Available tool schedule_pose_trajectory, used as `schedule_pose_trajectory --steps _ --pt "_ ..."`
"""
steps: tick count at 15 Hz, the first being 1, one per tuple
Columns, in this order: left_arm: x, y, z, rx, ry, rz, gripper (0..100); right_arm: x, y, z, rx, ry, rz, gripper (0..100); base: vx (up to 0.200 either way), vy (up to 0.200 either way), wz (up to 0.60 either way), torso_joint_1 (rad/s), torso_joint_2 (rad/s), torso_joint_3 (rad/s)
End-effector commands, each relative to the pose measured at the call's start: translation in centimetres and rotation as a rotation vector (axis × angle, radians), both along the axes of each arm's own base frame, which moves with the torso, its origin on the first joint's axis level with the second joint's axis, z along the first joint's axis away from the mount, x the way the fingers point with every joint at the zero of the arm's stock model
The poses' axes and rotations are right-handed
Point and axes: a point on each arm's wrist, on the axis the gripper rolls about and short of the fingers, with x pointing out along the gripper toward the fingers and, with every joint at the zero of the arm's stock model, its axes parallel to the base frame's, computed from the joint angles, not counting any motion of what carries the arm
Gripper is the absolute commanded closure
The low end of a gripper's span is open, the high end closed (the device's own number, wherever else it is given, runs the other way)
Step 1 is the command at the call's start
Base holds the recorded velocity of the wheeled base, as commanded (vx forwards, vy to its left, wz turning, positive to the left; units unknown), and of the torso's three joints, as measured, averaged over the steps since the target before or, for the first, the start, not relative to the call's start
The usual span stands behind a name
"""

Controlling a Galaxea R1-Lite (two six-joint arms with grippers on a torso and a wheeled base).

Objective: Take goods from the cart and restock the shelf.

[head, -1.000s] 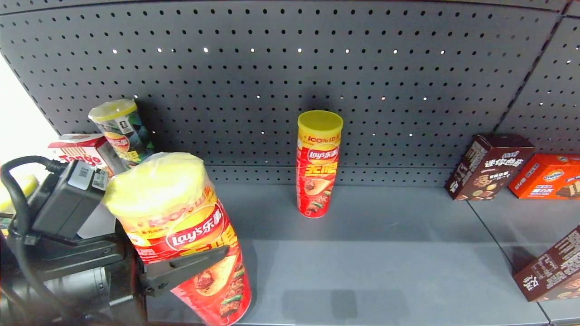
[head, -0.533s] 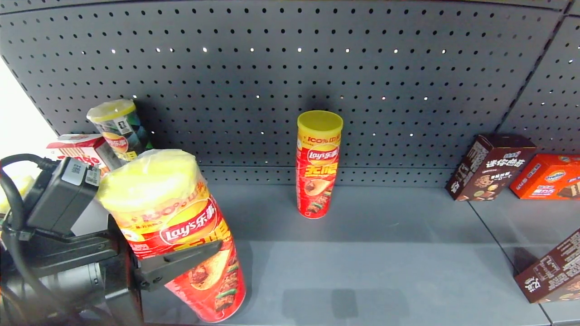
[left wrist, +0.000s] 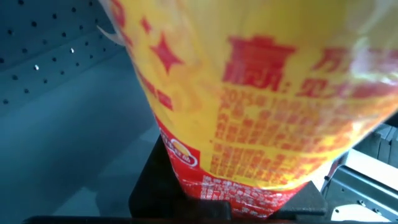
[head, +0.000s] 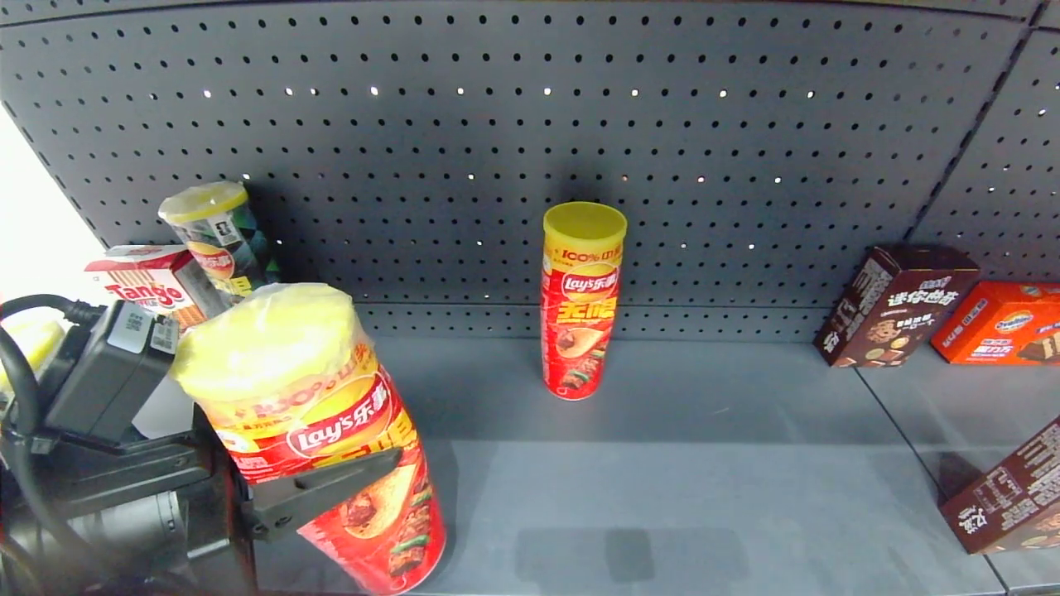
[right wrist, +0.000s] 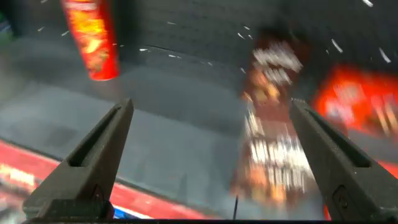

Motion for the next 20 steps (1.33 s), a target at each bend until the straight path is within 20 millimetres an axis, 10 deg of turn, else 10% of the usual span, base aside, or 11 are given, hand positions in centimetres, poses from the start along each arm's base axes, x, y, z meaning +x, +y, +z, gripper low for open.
schedule_pose_trajectory --steps 1,11,20 --pt "-0.1 0.0 -0.3 0.003 0.008 -0.003 100 3.8 0.6 2.0 -0.065 0.092 0.105 0 0.0 0.0 0.0 0.0 0.0 0.0" --pt "0.0 0.1 0.0 -0.004 -0.005 0.005 100 13.3 7.5 5.8 -0.119 0.234 0.445 0 0.0 0.0 0.0 0.0 0.0 0.0" --pt "0.0 0.4 0.1 -0.006 -0.006 0.027 100 21.0 12.1 6.6 -0.108 0.172 0.406 0 0.0 0.0 0.0 0.0 0.0 0.0"
